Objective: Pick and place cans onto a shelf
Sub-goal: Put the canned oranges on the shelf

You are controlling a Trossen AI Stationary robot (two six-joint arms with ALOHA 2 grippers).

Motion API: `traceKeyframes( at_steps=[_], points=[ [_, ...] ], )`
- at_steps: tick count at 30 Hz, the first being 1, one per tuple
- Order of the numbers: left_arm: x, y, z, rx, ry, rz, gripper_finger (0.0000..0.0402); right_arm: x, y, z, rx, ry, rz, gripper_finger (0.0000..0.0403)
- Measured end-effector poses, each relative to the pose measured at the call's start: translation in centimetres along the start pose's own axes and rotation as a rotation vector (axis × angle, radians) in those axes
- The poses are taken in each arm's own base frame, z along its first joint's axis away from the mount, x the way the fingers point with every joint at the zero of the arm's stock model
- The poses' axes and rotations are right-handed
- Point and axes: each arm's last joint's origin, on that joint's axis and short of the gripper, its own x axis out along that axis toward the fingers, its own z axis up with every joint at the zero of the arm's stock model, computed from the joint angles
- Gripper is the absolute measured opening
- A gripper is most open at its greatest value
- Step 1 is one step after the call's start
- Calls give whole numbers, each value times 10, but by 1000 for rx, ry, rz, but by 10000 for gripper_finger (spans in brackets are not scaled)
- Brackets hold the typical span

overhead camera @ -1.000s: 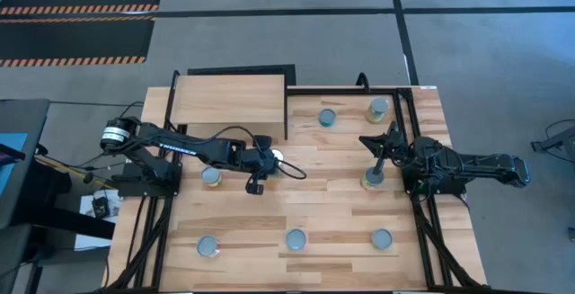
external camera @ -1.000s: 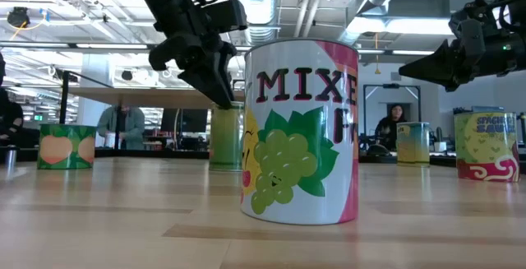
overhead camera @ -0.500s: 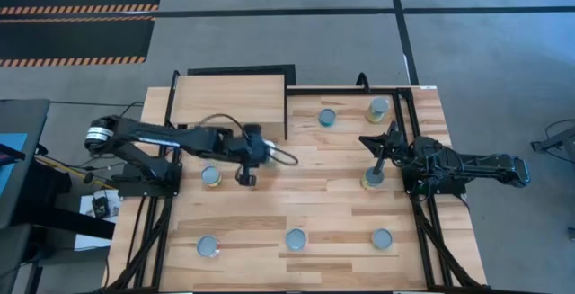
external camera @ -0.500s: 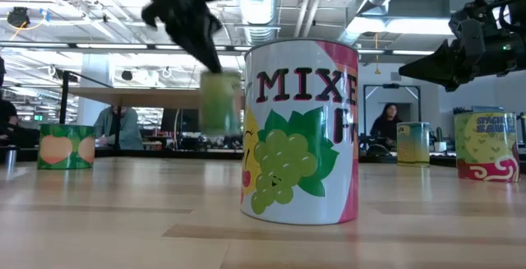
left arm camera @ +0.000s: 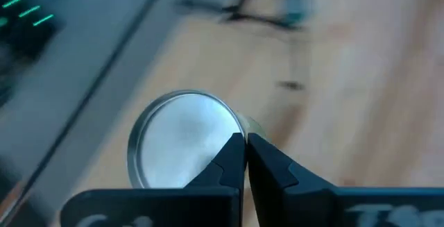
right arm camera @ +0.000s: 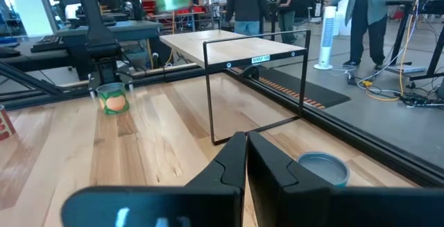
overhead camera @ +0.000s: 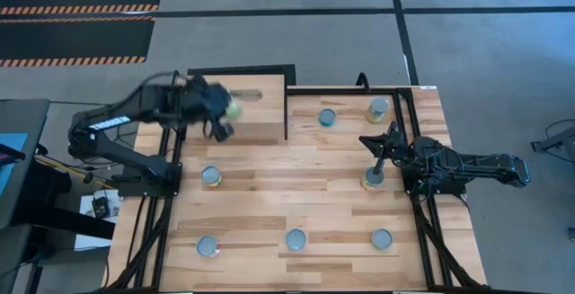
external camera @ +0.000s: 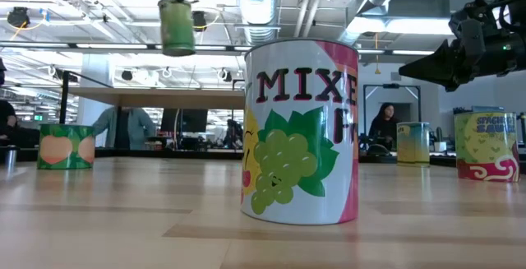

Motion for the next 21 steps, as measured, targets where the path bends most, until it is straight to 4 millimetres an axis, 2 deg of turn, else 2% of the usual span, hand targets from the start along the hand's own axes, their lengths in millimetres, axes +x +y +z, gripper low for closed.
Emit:
traceKeyframes(
  at_steps=[6,12,17,21],
  points=[
    [19,60,10,-157,155,136,0,0,0,0,0,0,0,40],
    [54,116,2,-293,314,189,0,0,0,0,0,0,0,40],
    [81,149,-6,-376,403,250,0,0,0,0,0,0,1,40],
    [101,158,-9,-447,457,255,0,0,0,0,0,0,0,40]
  ],
)
